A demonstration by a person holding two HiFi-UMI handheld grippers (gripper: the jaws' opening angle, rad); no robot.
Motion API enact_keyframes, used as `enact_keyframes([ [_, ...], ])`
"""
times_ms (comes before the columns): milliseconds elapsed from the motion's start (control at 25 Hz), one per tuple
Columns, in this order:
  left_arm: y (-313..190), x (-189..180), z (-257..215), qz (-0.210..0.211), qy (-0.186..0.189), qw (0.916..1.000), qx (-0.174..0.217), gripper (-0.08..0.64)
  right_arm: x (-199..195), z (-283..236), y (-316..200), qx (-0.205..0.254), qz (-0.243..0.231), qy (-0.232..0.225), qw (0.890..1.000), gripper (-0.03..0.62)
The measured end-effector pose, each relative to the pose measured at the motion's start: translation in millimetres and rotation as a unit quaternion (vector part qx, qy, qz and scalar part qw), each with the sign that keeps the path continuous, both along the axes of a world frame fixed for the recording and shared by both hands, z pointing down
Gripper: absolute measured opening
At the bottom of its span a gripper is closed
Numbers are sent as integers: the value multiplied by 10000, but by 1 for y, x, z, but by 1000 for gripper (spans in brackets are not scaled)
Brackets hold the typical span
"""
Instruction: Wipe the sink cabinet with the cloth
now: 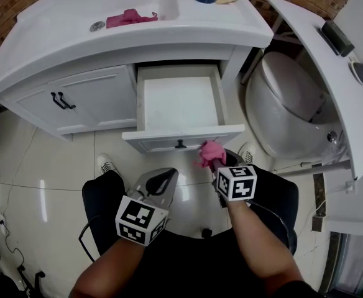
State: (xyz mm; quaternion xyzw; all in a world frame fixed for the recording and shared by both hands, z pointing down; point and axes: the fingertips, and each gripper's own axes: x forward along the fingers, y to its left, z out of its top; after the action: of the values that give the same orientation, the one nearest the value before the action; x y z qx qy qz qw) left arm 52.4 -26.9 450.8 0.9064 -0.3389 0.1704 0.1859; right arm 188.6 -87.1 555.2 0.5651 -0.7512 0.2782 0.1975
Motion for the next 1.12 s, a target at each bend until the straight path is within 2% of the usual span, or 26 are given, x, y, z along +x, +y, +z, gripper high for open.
enact_keyframes([
  [240,1,2,-1,11,15,10000,6,6,25,-2,6,-88,329,145,9993,80],
  [440,0,-1,0,-37,27,10000,-16,6,6,-36,15,14,239,-352,9991,80],
  [520,-2,-6,2,-136,6,9999,-23,6,-20,-56,23,182,-95,-462,9987,80],
  [600,-7,-15,1,-296,11,9996,12,6,-54,-76,30,482,-665,-407,9958,81],
  [760,-16,-37,-4,-715,90,9973,134,6,-121,-102,34,1085,-1729,-94,9789,80],
  [880,-19,-58,-8,-1010,118,9945,232,6,-155,-112,27,1172,-1992,-244,9726,80],
  [1000,-23,-80,-14,-1272,120,9910,402,6,-178,-119,15,1305,-2060,-404,9690,81],
  [1120,-24,-97,-13,-1384,82,9895,412,6,-197,-119,9,1344,-2134,-438,9667,81],
])
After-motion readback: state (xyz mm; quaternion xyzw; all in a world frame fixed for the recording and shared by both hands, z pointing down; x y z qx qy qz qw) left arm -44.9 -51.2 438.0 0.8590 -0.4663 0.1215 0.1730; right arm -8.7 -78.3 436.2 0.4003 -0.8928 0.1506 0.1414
